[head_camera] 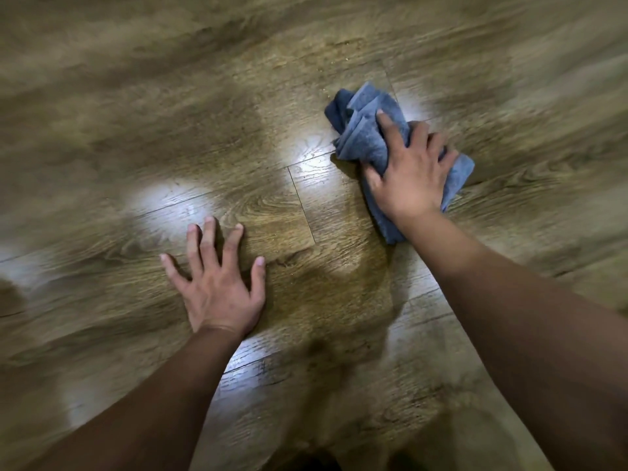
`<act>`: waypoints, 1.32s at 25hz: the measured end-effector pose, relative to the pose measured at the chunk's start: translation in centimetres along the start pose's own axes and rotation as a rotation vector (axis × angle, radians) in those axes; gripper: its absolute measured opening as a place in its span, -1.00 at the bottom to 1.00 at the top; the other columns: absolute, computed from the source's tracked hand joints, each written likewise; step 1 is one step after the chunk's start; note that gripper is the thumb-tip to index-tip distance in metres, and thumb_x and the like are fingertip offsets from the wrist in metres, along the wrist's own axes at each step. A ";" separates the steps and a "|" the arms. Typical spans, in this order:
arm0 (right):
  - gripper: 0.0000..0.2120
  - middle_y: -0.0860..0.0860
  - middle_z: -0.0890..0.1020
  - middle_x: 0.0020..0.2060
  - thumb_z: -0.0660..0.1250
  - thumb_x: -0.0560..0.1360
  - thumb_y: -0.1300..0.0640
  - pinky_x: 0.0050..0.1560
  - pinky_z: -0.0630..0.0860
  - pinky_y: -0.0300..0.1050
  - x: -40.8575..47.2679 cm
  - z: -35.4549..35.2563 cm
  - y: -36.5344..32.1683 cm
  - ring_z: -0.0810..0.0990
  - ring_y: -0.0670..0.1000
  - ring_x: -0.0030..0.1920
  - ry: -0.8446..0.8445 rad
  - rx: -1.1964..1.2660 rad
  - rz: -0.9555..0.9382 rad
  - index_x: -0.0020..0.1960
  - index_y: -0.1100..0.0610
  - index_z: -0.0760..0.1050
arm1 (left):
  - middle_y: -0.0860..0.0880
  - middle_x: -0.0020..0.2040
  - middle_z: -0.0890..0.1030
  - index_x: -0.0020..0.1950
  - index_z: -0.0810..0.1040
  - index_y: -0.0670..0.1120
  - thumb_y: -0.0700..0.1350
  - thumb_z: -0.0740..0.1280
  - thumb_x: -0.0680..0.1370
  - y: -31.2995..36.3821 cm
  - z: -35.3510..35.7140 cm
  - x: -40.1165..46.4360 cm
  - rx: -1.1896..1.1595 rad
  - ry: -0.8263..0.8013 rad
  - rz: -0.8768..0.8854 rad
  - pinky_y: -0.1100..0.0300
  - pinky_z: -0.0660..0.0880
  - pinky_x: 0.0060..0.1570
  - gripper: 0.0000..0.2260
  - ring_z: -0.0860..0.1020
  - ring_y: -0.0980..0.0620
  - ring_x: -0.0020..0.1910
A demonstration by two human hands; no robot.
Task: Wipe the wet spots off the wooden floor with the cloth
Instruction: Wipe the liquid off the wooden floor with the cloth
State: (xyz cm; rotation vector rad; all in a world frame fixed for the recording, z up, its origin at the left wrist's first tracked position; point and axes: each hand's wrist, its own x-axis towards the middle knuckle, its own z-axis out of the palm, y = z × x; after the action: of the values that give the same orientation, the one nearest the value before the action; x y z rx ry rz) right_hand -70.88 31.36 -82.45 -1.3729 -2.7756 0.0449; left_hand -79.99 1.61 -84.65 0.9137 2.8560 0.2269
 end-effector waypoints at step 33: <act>-0.16 0.21 0.40 0.33 0.44 0.32 -0.18 0.37 0.16 0.36 -10.0 -1.2 -10.2 0.36 0.29 0.24 -0.134 0.055 -0.412 0.55 -0.16 0.23 | -0.04 0.43 -0.68 0.29 -0.64 0.40 0.64 0.28 0.21 -6.9 -5.5 8.6 -0.325 -0.688 -0.565 -0.52 -0.31 0.37 0.15 -0.62 -0.23 0.43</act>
State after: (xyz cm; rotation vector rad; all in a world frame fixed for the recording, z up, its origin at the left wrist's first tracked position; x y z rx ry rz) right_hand -72.80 17.23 -81.05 -0.7908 -3.0809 0.2032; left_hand -91.78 0.50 -81.25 0.0659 2.2125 0.2395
